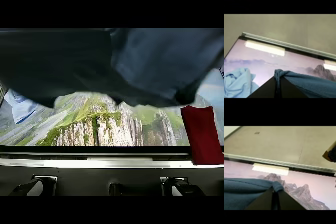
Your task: Fold the clothes and pants, and hang the long-sleeved shirts on hangers.
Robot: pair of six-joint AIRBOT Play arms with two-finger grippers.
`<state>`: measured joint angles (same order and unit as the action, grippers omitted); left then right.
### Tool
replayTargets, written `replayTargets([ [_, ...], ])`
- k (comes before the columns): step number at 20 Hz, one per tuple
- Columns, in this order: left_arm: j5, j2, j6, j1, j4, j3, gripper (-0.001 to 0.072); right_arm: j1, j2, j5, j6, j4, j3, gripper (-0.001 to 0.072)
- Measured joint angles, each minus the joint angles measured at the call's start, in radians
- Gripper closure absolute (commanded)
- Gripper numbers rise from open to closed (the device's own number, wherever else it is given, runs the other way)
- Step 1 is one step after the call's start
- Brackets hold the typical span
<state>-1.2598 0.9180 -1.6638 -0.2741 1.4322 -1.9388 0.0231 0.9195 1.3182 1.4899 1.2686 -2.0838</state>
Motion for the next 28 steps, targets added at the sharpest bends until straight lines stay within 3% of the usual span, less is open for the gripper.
replayTargets([
  [3,-0.006,-0.041,-0.040,0.002,0.035,0.019,0.0696,0.000,-0.023,0.012,0.039,0.018,-0.003,0.0684],
  [7,-0.012,0.013,-0.056,0.017,0.051,0.098,0.0696,0.000,0.080,0.035,0.084,0.034,-0.003,0.0683],
  [15,0.078,0.450,0.005,0.093,0.060,0.266,0.0695,-0.001,0.524,0.054,0.119,0.045,0.097,0.0683],
  [21,0.285,0.812,0.010,0.126,0.053,0.203,0.0695,-0.001,0.853,-0.150,0.124,0.022,0.123,0.0683],
  [25,0.331,0.953,0.013,0.131,0.024,0.095,0.0695,-0.001,0.942,-0.262,0.124,0.010,0.126,0.0683],
  [28,0.313,1.002,0.015,0.132,0.002,0.063,0.0694,-0.001,0.964,-0.264,0.123,0.010,0.127,0.0683],
])
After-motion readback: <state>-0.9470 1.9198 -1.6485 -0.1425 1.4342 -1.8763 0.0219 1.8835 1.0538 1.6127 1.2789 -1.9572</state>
